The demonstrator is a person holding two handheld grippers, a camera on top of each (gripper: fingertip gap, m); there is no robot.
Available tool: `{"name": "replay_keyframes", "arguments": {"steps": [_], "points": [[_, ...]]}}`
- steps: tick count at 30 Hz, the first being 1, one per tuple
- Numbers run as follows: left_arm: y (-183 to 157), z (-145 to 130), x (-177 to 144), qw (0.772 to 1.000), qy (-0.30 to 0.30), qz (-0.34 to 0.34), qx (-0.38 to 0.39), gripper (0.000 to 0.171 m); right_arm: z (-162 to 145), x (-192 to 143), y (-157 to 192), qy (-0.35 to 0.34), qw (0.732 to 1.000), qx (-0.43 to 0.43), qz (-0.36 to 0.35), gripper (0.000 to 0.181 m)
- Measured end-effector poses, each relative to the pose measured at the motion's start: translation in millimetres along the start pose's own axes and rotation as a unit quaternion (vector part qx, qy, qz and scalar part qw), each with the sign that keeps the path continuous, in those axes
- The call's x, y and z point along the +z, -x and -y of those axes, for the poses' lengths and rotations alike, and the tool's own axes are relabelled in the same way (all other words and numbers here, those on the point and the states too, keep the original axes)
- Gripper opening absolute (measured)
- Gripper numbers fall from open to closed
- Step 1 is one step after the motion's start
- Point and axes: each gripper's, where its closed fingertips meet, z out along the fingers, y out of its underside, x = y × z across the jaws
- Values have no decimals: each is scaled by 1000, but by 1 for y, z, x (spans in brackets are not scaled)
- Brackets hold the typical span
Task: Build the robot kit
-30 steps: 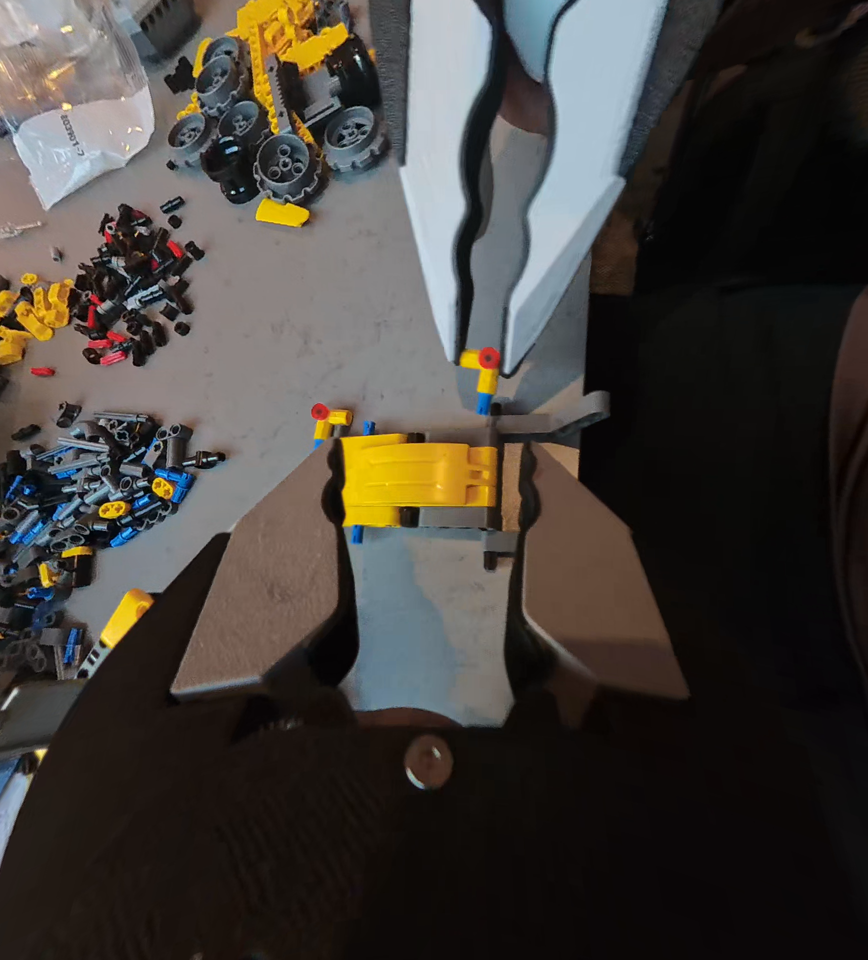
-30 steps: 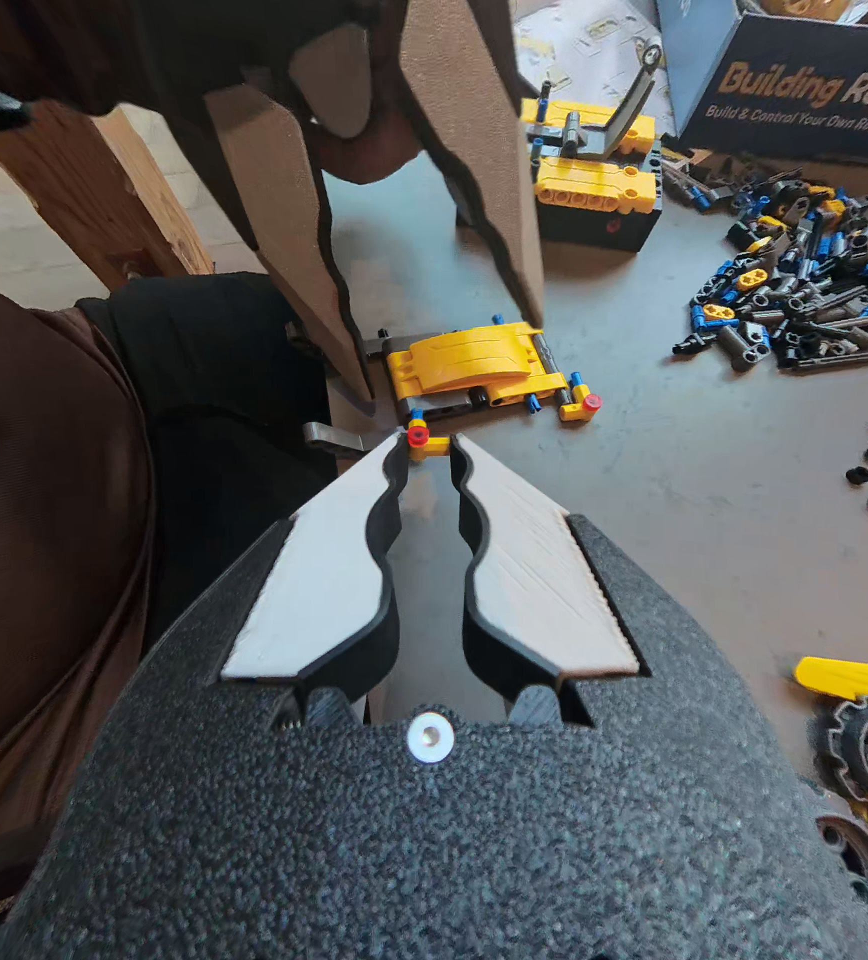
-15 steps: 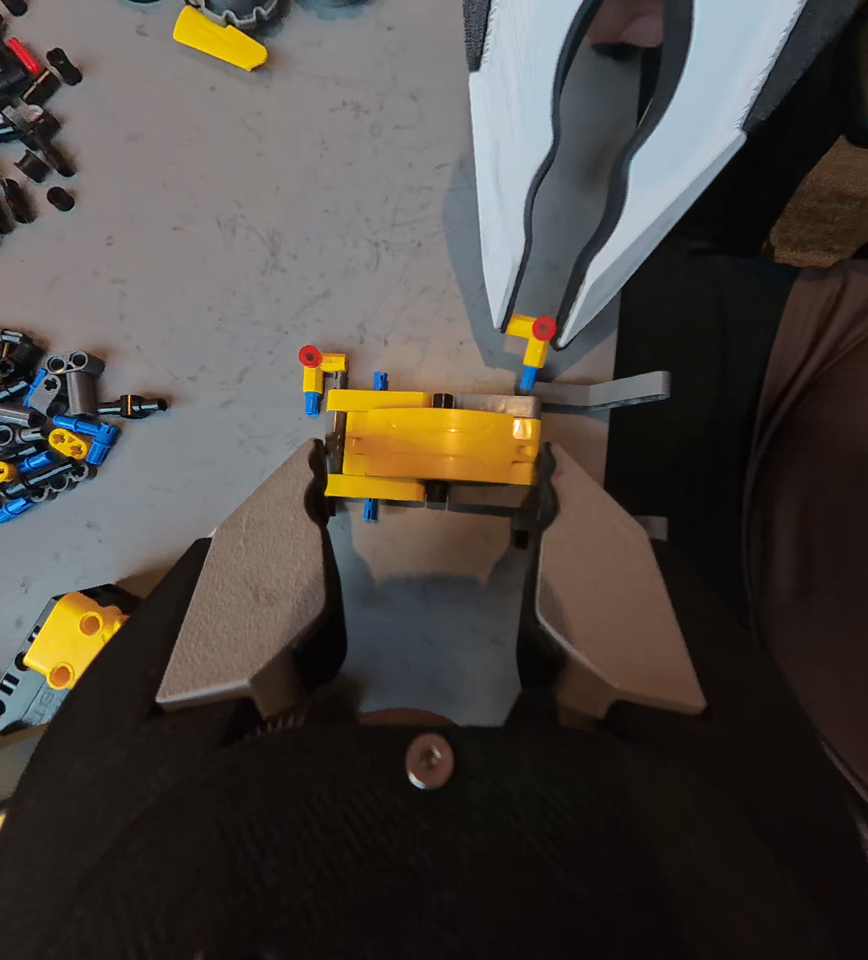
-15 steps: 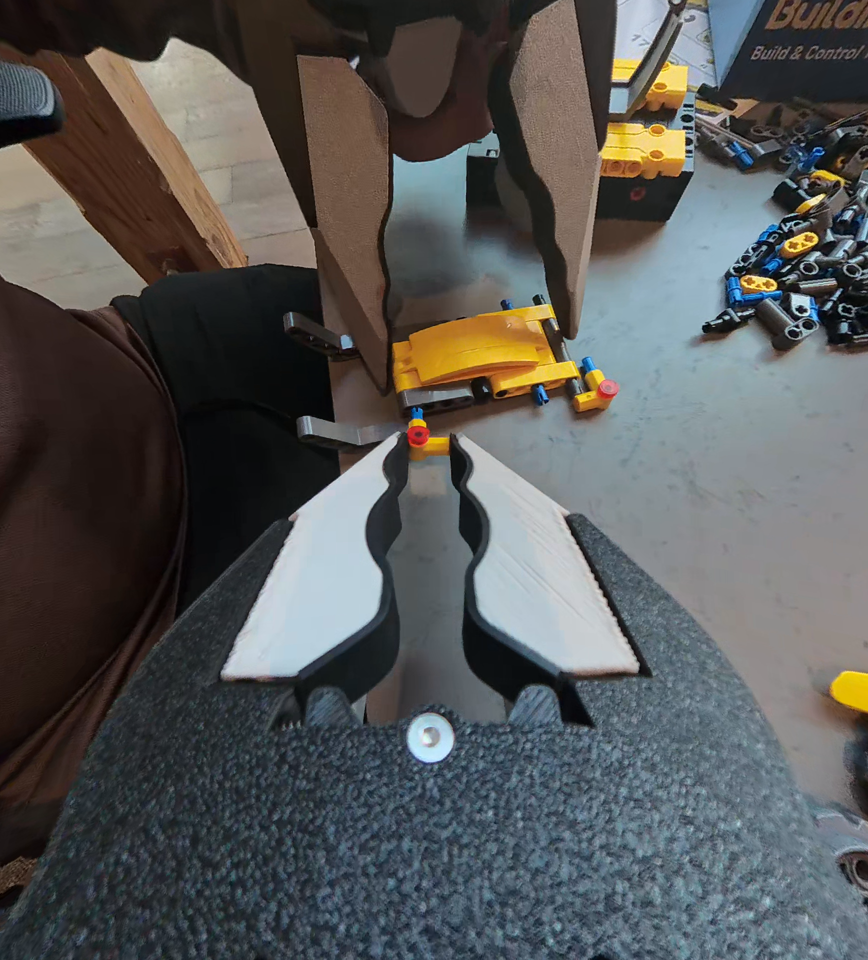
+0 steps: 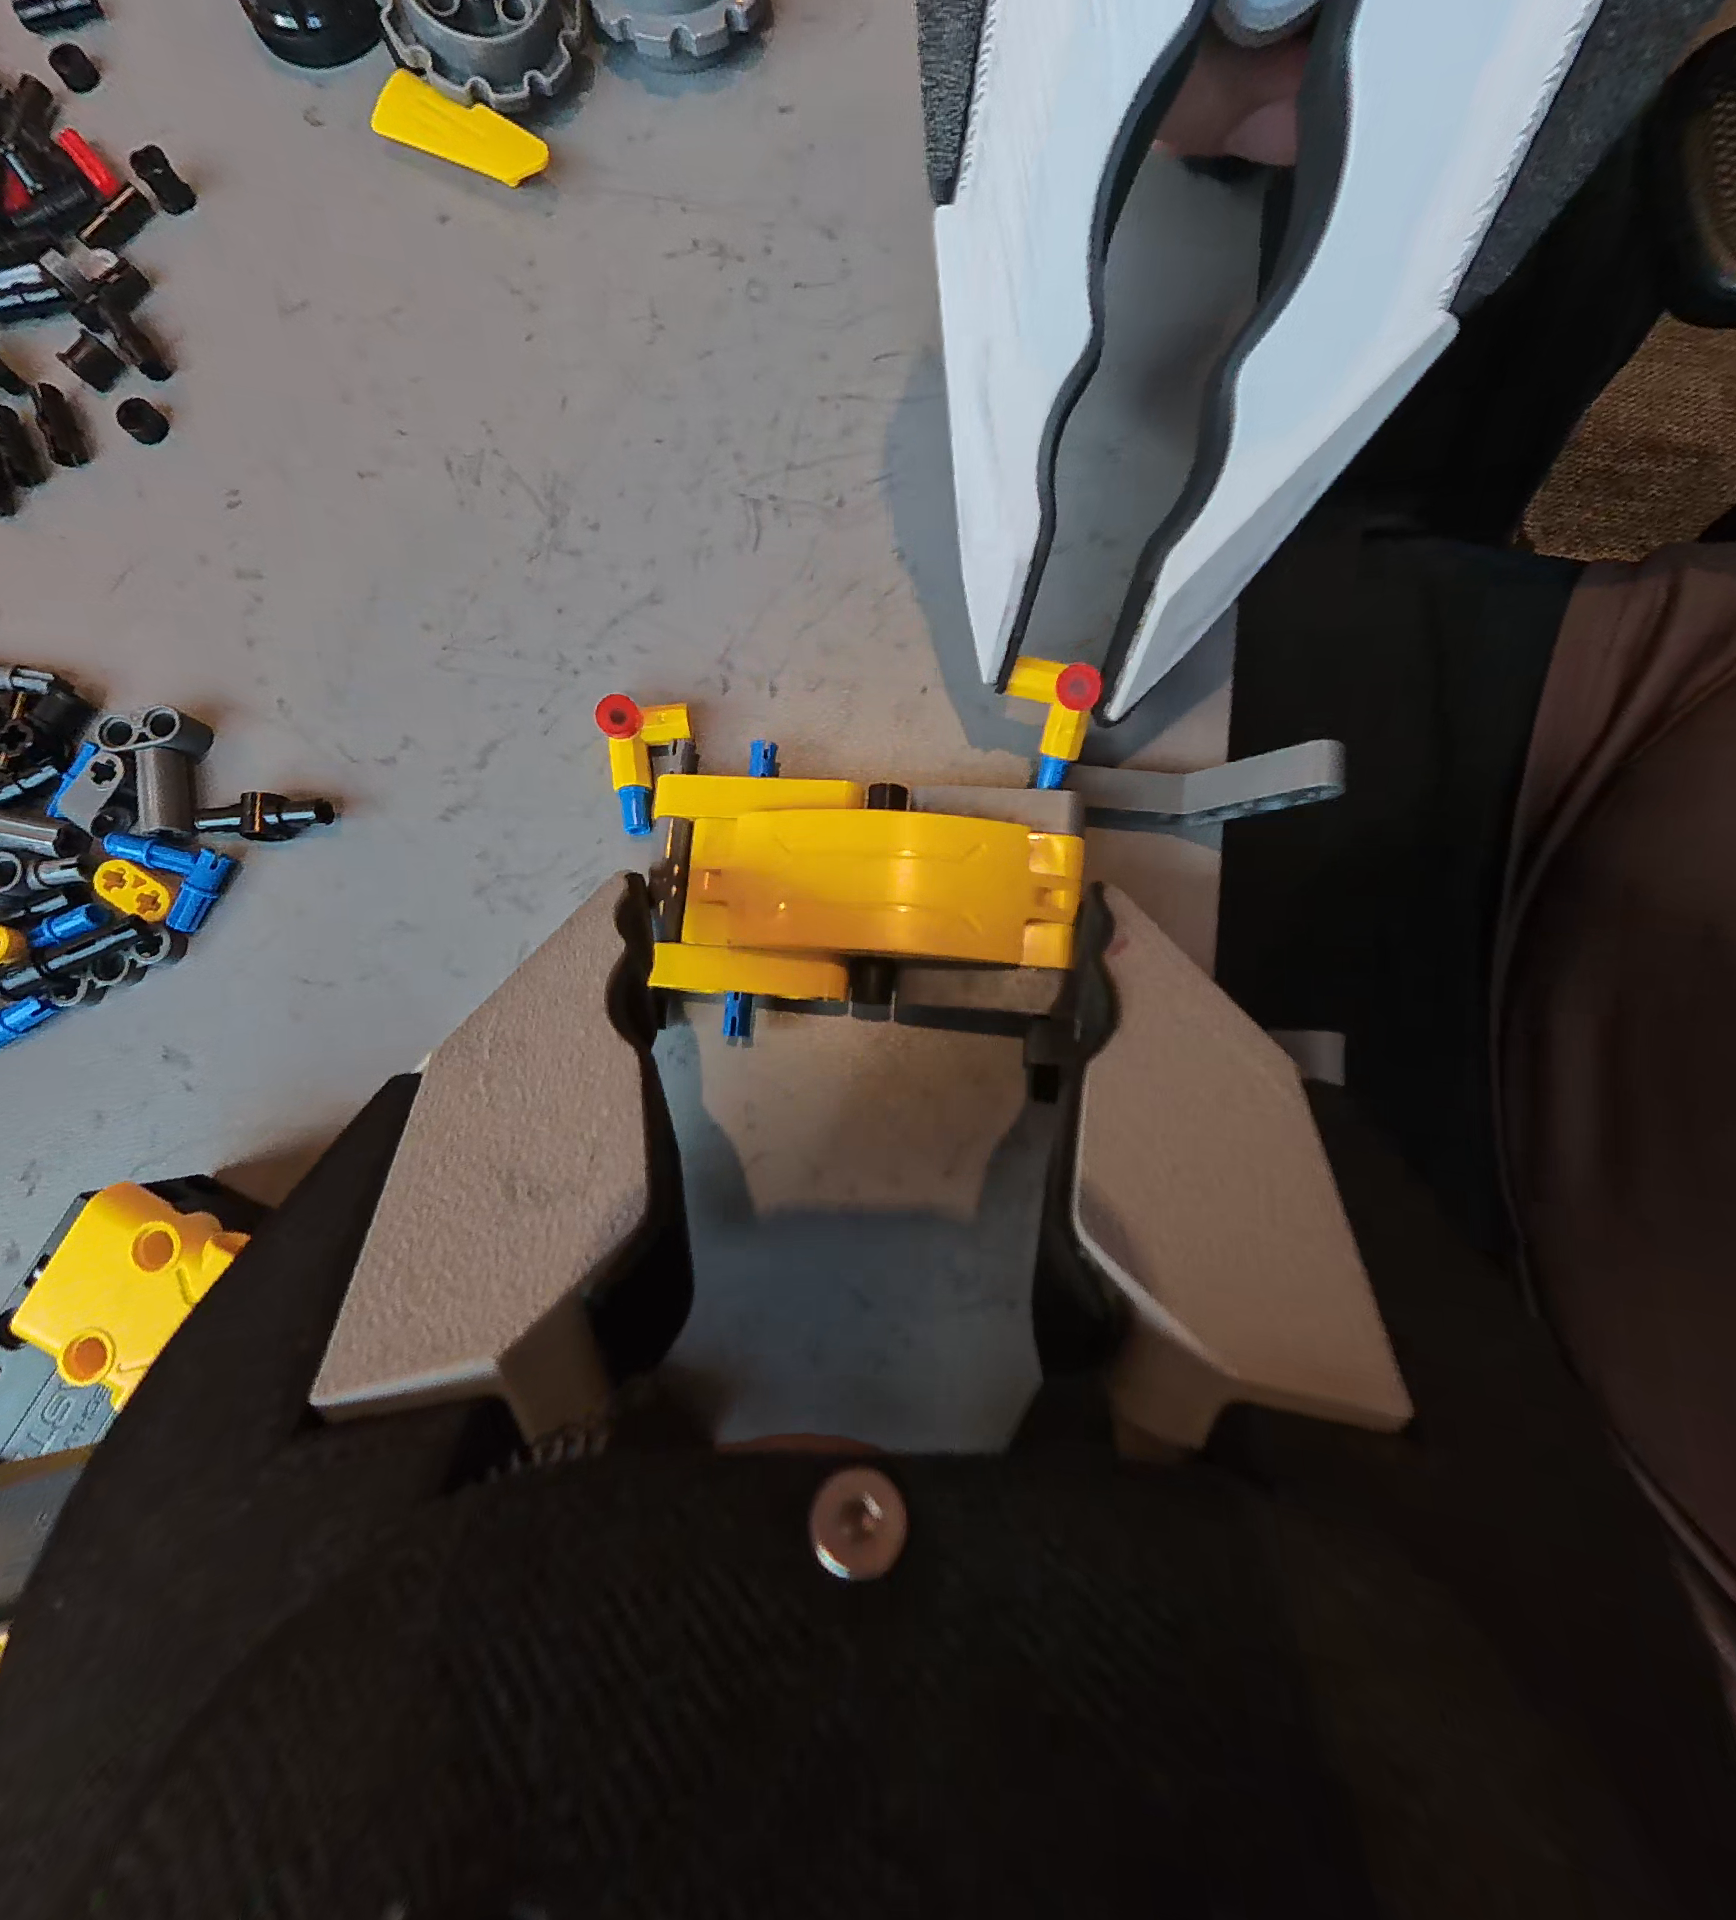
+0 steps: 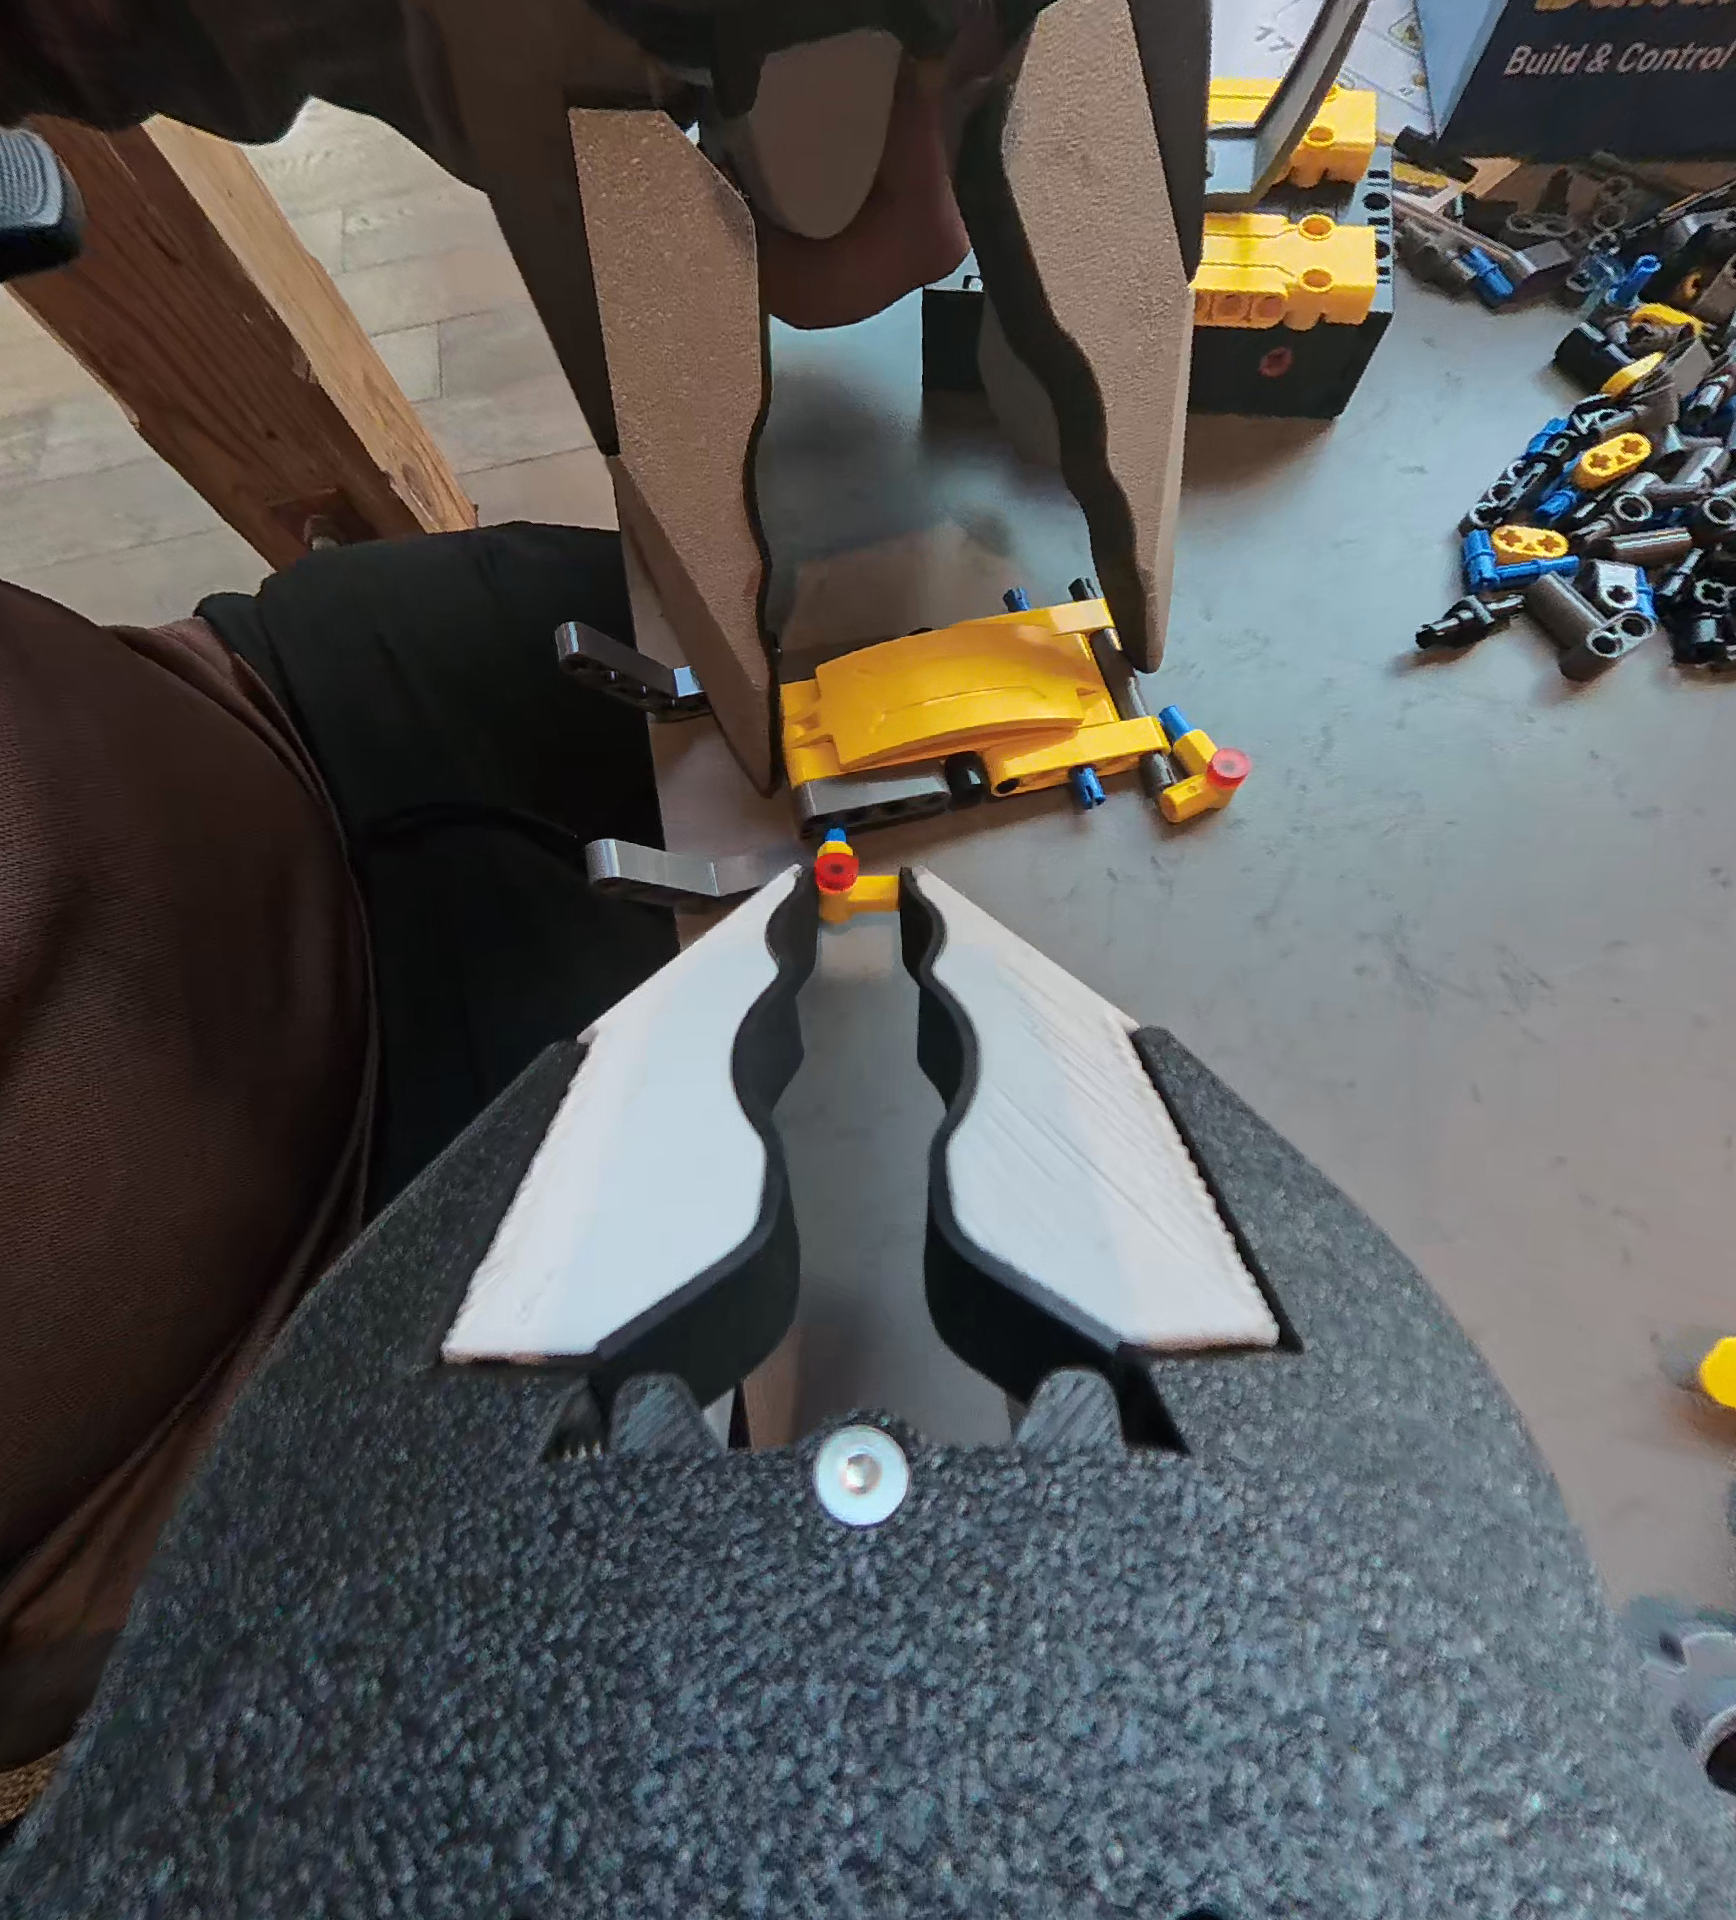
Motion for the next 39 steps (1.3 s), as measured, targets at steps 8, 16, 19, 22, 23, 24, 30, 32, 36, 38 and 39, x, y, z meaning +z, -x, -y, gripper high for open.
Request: {"name": "replay_keyframes", "arguments": {"steps": [8,16,19,22,23,24,30,32,36,38,39], "points": [[0,0,0,1000,-10,3,-3,80,-5,2,1,17,1000,-18,-18,15],[-1,-1,0,1000,-11,1,4,80,-6,3,3,20,1000,-13,0,15],[-1,-1,0,1000,-12,-1,6,80,-2,0,2,3,1000,5,14,15],[-2,-1,0,1000,-14,-3,8,79,-3,1,4,8,1000,5,22,15],[-2,-1,0,1000,-14,-4,8,80,-5,2,4,14,1000,-1,22,15],[-2,-1,0,1000,-14,-4,8,80,-5,3,5,18,1000,-6,21,15],[-2,-1,0,1000,-14,-5,10,80,-3,4,5,13,1000,-8,27,15],[-2,-2,-1,1000,-15,-7,10,80,-3,4,5,14,999,-13,28,15],[-2,-2,-1,1000,-19,-9,11,80,-3,5,5,16,999,-34,25,15],[-2,-2,-1,1000,-22,-11,11,80,-3,6,5,17,999,-37,29,15],[-2,-2,-1,1000,-23,-12,11,80,-3,6,5,17,999,-36,32,15]]}}
